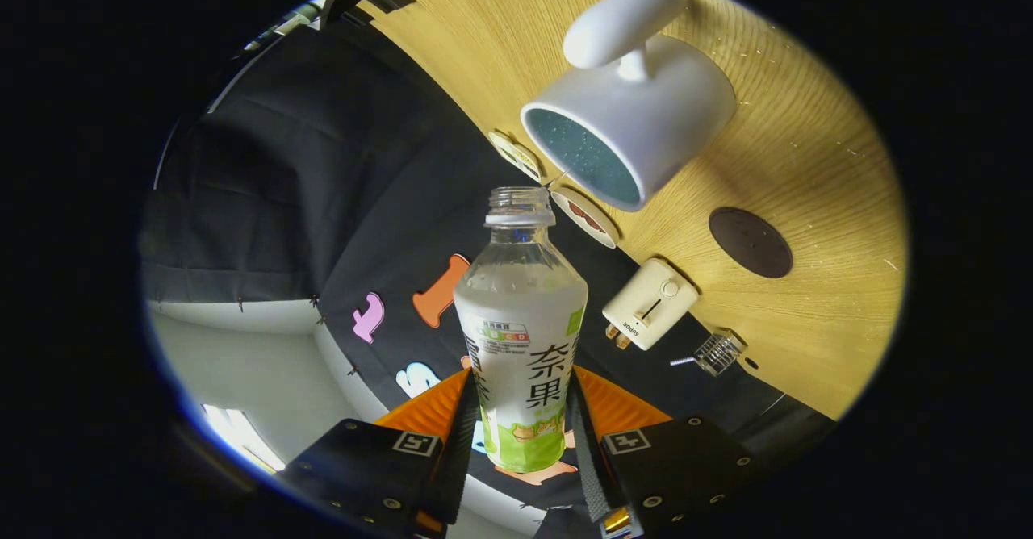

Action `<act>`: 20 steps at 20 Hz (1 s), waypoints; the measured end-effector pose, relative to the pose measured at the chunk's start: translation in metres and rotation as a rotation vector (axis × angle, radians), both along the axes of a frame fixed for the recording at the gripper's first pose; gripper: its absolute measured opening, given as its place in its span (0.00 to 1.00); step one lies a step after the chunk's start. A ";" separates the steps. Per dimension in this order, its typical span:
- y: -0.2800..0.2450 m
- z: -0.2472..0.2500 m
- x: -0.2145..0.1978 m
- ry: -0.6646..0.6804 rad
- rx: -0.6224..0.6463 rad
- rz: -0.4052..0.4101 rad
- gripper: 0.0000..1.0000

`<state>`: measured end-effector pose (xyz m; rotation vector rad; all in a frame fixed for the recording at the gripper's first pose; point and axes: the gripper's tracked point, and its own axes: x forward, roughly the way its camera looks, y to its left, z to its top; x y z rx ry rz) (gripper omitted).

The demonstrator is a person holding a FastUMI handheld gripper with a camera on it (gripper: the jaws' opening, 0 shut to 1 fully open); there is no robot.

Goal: Take the bottle from table, then pour the juice into the cup, finally place the bottle on the coaster

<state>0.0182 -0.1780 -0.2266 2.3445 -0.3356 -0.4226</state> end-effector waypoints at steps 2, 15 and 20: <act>0.002 -0.012 -0.005 0.038 -0.021 0.021 0.59; 0.041 -0.055 0.012 0.379 -0.754 0.423 0.59; 0.047 -0.059 0.011 0.417 -1.147 0.568 0.60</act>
